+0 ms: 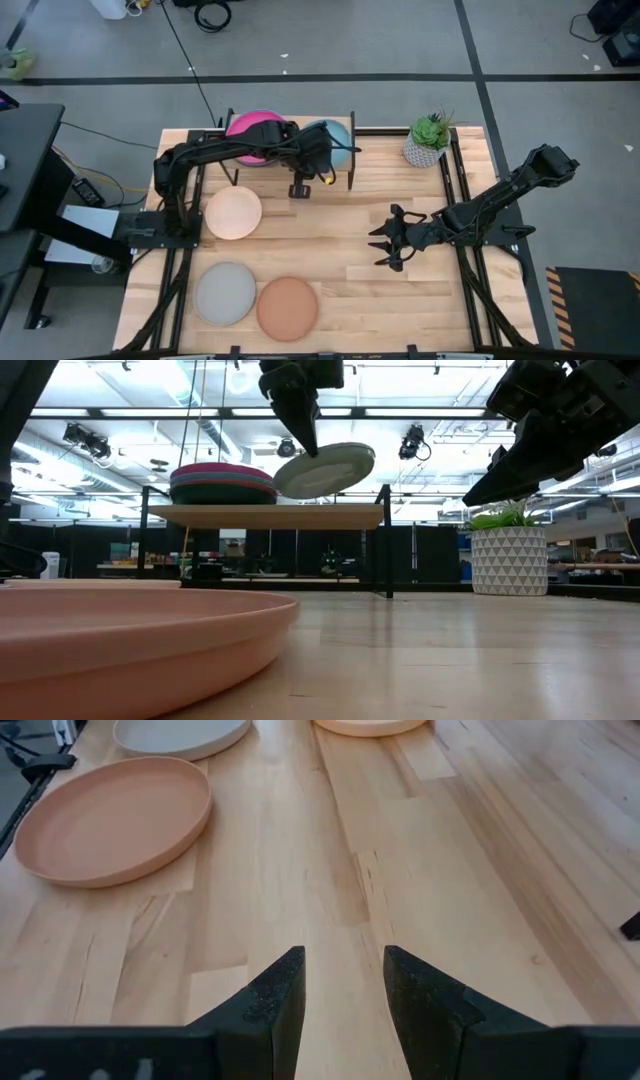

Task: Place and stack plates onto a shelf
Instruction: Put the light blue plate on the shelf

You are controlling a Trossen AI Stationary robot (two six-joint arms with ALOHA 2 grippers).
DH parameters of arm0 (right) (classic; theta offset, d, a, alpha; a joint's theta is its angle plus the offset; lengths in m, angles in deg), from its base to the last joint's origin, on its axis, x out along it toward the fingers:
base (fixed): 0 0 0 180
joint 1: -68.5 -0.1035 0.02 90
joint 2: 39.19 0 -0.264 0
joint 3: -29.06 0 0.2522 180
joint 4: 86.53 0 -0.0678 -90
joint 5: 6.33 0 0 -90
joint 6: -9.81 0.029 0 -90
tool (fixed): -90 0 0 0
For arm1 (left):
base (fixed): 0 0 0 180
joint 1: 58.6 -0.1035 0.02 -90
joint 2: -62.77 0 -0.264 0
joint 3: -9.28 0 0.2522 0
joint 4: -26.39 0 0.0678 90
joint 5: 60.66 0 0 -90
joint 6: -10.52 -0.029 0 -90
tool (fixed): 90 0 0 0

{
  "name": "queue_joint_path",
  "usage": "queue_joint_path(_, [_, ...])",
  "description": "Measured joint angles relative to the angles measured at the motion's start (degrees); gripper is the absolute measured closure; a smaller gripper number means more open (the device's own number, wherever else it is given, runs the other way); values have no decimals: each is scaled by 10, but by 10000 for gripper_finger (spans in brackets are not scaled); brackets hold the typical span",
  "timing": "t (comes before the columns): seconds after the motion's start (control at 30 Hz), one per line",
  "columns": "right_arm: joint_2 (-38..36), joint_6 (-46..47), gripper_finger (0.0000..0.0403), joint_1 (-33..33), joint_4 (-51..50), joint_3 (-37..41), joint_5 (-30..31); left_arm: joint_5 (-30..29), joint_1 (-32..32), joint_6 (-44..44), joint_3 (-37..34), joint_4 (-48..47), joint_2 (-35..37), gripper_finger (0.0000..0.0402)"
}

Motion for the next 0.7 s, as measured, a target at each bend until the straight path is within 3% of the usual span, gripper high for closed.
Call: queue_joint_path(0.7, [0, -7, 259, 0, 15, 0, 0, -3, -22, 14, 0, -25, -4, 380])
